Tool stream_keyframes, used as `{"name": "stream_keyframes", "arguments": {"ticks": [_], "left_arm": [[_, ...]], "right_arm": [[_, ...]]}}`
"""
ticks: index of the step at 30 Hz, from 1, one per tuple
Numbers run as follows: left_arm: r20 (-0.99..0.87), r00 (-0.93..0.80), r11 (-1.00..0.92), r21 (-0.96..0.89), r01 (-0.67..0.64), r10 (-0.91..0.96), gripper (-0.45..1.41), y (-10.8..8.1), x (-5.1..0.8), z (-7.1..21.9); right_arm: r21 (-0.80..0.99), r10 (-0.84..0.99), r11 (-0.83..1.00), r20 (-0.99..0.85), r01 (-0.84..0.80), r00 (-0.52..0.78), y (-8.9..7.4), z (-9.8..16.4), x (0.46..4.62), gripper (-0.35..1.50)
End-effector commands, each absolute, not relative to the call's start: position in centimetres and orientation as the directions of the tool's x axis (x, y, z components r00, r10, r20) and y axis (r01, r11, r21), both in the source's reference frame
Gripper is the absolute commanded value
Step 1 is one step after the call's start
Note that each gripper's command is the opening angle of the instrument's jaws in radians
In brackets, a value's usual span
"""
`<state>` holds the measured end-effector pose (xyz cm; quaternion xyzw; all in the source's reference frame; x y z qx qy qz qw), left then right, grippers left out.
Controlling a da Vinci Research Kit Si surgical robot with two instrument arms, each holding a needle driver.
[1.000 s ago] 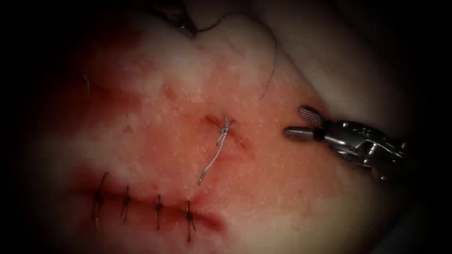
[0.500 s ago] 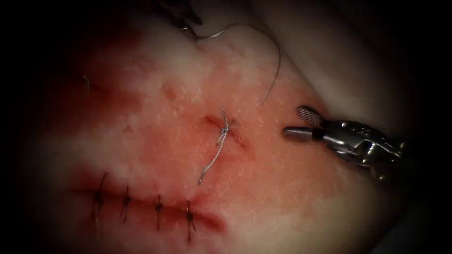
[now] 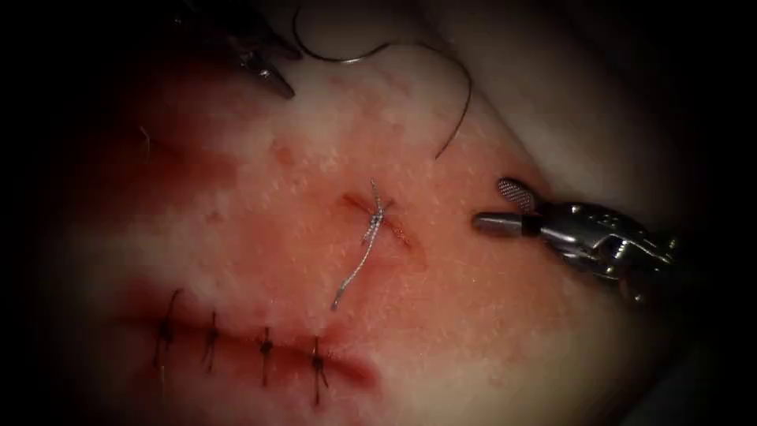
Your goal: Wound Closure
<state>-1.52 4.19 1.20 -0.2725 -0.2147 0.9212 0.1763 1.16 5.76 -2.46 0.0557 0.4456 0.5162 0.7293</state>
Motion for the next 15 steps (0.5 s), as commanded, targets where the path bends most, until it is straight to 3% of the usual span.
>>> {"name": "stream_keyframes", "arguments": {"ticks": [1,6,15], "left_arm": [[-0.497,-0.786,-0.873,-0.475,-0.107,0.367,0.64,3.96,-1.55,1.17],[-0.632,-0.756,-0.926,-0.365,0.1,0.167,0.59,3.5,-1.53,1.12],[-0.757,-0.648,-0.926,-0.179,0.332,-0.086,0.45,3.09,-1.7,1.33]], "right_arm": [[0.545,0.801,0.461,-0.595,-0.701,0.064,5.74,-2.41,1.21,1.18],[0.548,0.797,0.459,-0.601,-0.699,0.052,5.74,-2.42,1.21,1.18],[0.545,0.795,0.463,-0.604,-0.699,0.056,5.74,-2.42,1.21,1.18]]}}
